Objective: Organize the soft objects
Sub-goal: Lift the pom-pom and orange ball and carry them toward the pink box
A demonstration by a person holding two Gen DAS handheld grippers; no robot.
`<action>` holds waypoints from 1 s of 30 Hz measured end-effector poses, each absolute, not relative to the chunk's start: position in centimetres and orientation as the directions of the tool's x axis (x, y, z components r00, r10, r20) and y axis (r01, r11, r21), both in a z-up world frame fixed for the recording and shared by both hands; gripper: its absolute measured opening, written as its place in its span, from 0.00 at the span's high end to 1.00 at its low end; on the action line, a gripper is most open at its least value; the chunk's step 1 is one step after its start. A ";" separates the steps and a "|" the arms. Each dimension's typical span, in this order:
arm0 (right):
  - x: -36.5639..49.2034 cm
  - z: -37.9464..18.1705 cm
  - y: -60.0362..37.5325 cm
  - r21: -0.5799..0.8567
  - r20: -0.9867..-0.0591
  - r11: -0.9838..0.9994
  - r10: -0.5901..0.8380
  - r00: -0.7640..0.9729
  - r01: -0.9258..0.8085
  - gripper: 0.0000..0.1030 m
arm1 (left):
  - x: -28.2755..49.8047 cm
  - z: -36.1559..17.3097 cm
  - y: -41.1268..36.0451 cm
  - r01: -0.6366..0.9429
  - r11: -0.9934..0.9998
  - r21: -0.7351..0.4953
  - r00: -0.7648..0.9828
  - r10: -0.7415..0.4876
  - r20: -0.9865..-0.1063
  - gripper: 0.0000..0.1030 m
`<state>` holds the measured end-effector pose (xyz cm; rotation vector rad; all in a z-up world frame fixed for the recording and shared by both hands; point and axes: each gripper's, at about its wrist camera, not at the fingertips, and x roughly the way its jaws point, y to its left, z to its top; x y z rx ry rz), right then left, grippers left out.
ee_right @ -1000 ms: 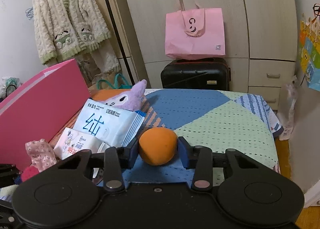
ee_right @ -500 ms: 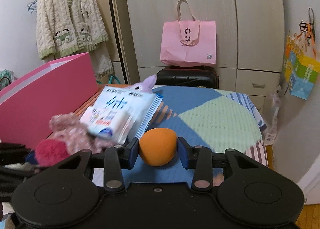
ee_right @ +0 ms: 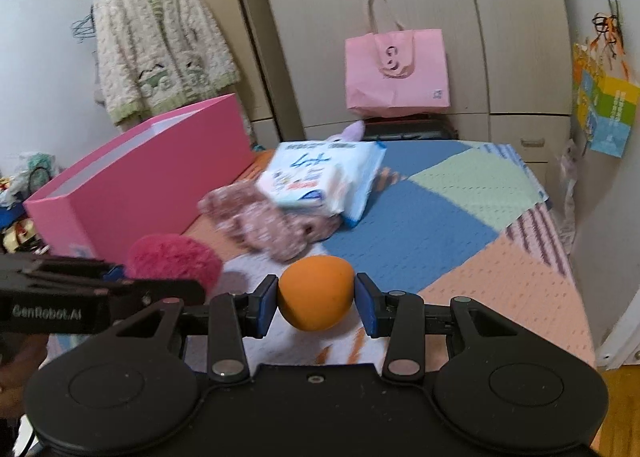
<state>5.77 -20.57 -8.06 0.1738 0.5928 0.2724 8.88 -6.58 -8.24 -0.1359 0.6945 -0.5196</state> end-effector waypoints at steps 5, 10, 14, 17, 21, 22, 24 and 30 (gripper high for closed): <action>4.3 -7.3 -19.2 0.230 -0.536 0.941 0.334 0.775 -0.246 0.55 | 8.4 -7.6 -5.7 0.439 0.842 -0.313 0.596 -0.533 -0.601 0.63; 3.3 -6.4 -18.0 0.215 -0.565 0.933 0.361 0.742 -0.290 0.55 | 7.7 -7.0 -4.6 0.457 0.827 -0.327 0.544 -0.551 -0.633 0.63; 2.7 -5.3 -17.0 0.214 -0.574 0.917 0.398 0.715 -0.338 0.55 | 7.2 -6.5 -3.4 0.458 0.822 -0.340 0.519 -0.557 -0.648 0.63; 2.1 -4.2 -16.1 0.200 -0.568 0.904 0.421 0.707 -0.377 0.55 | 6.7 -6.1 -2.4 0.453 0.820 -0.350 0.508 -0.560 -0.654 0.63; 1.6 -2.7 -14.7 0.183 -0.556 0.883 0.456 0.695 -0.433 0.55 | 6.0 -5.2 -0.9 0.454 0.808 -0.376 0.490 -0.579 -0.652 0.63; 1.4 -2.3 -14.3 0.181 -0.553 0.875 0.468 0.689 -0.449 0.55 | 5.8 -4.9 -0.6 0.455 0.806 -0.378 0.489 -0.581 -0.650 0.63; 1.2 -1.7 -13.6 0.177 -0.549 0.863 0.485 0.680 -0.473 0.55 | 5.4 -4.3 0.1 0.458 0.805 -0.377 0.499 -0.583 -0.641 0.63; 1.1 0.4 -11.7 0.163 -0.520 0.836 0.525 0.674 -0.524 0.53 | 4.0 -2.2 2.4 0.470 0.809 -0.352 0.548 -0.580 -0.603 0.63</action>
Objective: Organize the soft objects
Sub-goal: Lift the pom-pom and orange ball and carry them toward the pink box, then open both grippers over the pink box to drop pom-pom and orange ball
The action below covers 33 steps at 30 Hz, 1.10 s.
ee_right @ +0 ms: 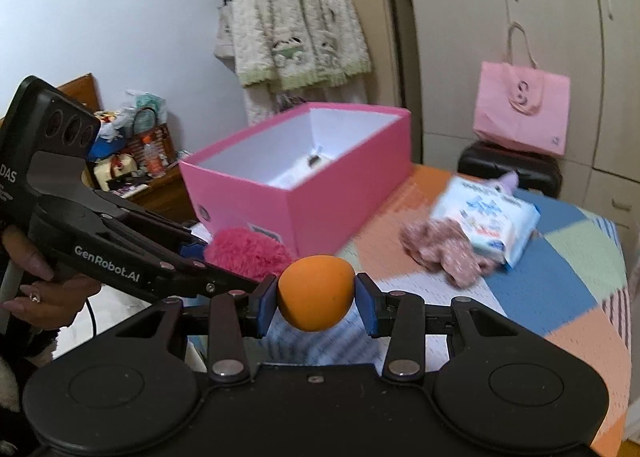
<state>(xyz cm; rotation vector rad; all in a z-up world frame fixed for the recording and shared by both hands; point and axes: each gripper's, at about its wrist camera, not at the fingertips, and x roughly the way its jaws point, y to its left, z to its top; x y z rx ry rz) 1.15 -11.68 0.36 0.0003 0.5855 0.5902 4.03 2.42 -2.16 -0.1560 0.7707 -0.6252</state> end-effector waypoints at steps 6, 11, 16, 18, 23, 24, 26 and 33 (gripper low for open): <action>2.2 2.2 -9.7 0.137 -0.474 0.818 0.549 0.689 -0.558 0.53 | 3.8 -0.1 5.0 0.456 0.829 -0.325 0.631 -0.558 -0.539 0.63; 3.6 3.5 -8.3 0.135 -0.438 0.802 0.575 0.691 -0.582 0.53 | 4.3 1.1 6.7 0.432 0.841 -0.325 0.681 -0.541 -0.493 0.63; 6.2 4.3 -7.2 0.156 -0.413 0.785 0.603 0.682 -0.599 0.54 | 6.1 1.6 8.1 0.384 0.871 -0.307 0.733 -0.489 -0.472 0.63; 7.4 4.5 -6.9 0.166 -0.405 0.779 0.613 0.678 -0.605 0.54 | 6.9 1.7 8.7 0.349 0.891 -0.289 0.757 -0.450 -0.473 0.63; 10.8 5.0 -5.8 0.150 -0.409 0.774 0.615 0.674 -0.615 0.54 | 9.8 1.7 10.0 0.261 0.936 -0.238 0.802 -0.347 -0.486 0.63; 11.5 5.0 -5.5 0.138 -0.421 0.772 0.612 0.669 -0.620 0.54 | 10.6 1.6 10.2 0.248 0.940 -0.235 0.800 -0.336 -0.497 0.63; 13.1 4.7 -4.8 0.122 -0.457 0.776 0.597 0.659 -0.619 0.54 | 12.1 1.3 10.4 0.227 0.947 -0.227 0.796 -0.315 -0.517 0.62; 17.6 2.7 -1.7 0.040 -0.618 0.754 0.535 0.576 -0.656 0.54 | 15.4 -0.4 10.1 0.134 0.989 -0.063 0.806 -0.146 -0.574 0.62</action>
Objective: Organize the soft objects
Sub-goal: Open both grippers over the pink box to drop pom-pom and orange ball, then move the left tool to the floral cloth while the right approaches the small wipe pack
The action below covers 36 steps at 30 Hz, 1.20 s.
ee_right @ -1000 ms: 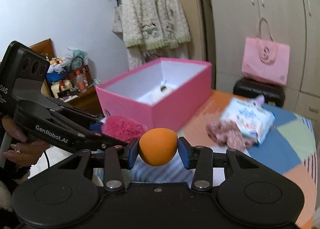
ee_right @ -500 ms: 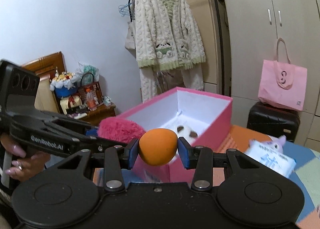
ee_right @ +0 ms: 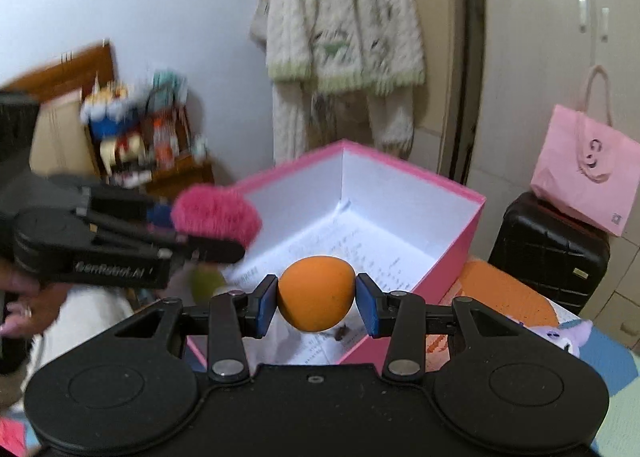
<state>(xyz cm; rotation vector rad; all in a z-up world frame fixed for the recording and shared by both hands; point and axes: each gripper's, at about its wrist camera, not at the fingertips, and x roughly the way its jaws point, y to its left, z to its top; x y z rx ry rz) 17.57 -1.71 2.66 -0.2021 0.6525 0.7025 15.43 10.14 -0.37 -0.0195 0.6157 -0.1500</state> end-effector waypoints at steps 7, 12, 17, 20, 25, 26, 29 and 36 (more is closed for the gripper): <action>18.2 1.6 0.5 -0.104 -0.701 0.697 0.455 0.550 -0.709 0.54 | 16.9 -1.2 9.8 0.174 0.985 0.007 0.769 -0.131 -0.626 0.61; 19.1 1.3 1.1 -0.096 -0.737 0.679 0.443 0.511 -0.728 0.53 | 17.7 -1.4 9.8 0.193 0.981 0.016 0.746 -0.136 -0.652 0.59; 19.6 1.1 0.9 -0.064 -0.730 0.698 0.454 0.510 -0.713 0.51 | 17.3 -1.1 10.0 0.189 0.982 0.015 0.758 -0.137 -0.637 0.51; 19.0 1.9 0.1 -0.045 -0.673 0.721 0.490 0.555 -0.691 0.40 | 16.7 -0.5 10.3 0.196 0.981 -0.005 0.770 -0.157 -0.618 0.44; 17.1 3.4 -2.3 0.008 -0.601 0.770 0.513 0.613 -0.637 0.39 | 15.3 0.8 10.5 0.200 0.980 -0.010 0.784 -0.166 -0.598 0.40; 16.7 3.6 -2.8 0.013 -0.591 0.779 0.512 0.624 -0.627 0.39 | 15.0 1.1 10.5 0.203 0.979 -0.013 0.783 -0.170 -0.599 0.40; 15.7 4.4 -4.9 0.060 -0.571 0.808 0.510 0.643 -0.586 0.39 | 14.3 1.6 10.3 0.231 0.972 -0.042 0.770 -0.210 -0.603 0.33; 13.1 6.2 -9.1 0.122 -0.535 0.832 0.515 0.670 -0.541 0.37 | 12.3 3.0 7.9 0.337 0.939 -0.075 0.727 -0.310 -0.613 0.32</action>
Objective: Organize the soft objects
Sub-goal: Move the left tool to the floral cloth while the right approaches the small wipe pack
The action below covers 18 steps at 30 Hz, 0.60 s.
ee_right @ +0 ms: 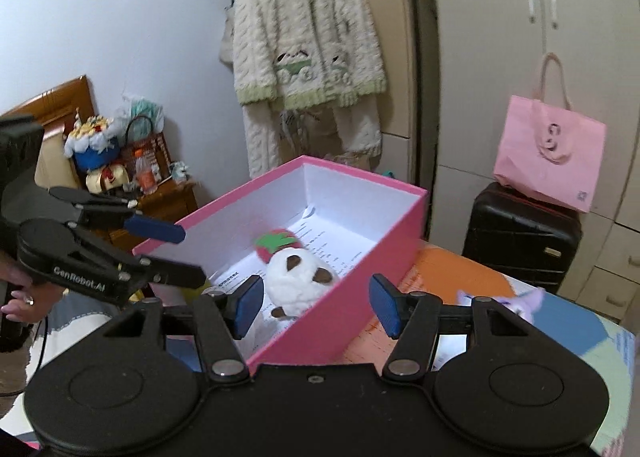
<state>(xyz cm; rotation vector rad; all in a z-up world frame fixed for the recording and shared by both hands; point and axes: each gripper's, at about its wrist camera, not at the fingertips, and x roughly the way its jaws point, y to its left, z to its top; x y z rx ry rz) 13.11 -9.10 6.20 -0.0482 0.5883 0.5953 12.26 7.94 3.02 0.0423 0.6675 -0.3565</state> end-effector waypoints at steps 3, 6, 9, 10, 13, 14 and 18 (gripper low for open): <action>11.9 7.0 -10.4 0.122 -0.525 0.836 0.512 0.680 -0.536 0.36 | 11.1 3.9 6.4 0.392 0.918 -0.066 0.716 -0.349 -0.604 0.32; 10.7 7.7 -11.6 0.106 -0.519 0.842 0.500 0.693 -0.529 0.35 | 10.2 4.8 5.1 0.436 0.898 -0.058 0.709 -0.383 -0.592 0.32; 9.7 8.2 -12.9 0.086 -0.513 0.854 0.479 0.712 -0.513 0.34 | 9.4 5.4 3.7 0.473 0.880 -0.056 0.698 -0.412 -0.586 0.32; 9.3 8.4 -13.3 0.074 -0.512 0.861 0.466 0.722 -0.504 0.33 | 9.1 5.5 3.1 0.484 0.873 -0.057 0.694 -0.422 -0.583 0.32; 8.4 8.8 -14.7 0.053 -0.508 0.875 0.438 0.742 -0.481 0.33 | 8.6 5.7 1.6 0.518 0.853 -0.056 0.683 -0.452 -0.574 0.32; 8.3 8.8 -15.1 0.049 -0.506 0.880 0.429 0.748 -0.472 0.33 | 8.6 5.7 1.2 0.527 0.848 -0.058 0.678 -0.461 -0.573 0.32; 8.0 8.6 -16.8 0.053 -0.499 0.895 0.408 0.765 -0.443 0.33 | 8.4 5.2 -1.1 0.565 0.822 -0.064 0.657 -0.496 -0.567 0.32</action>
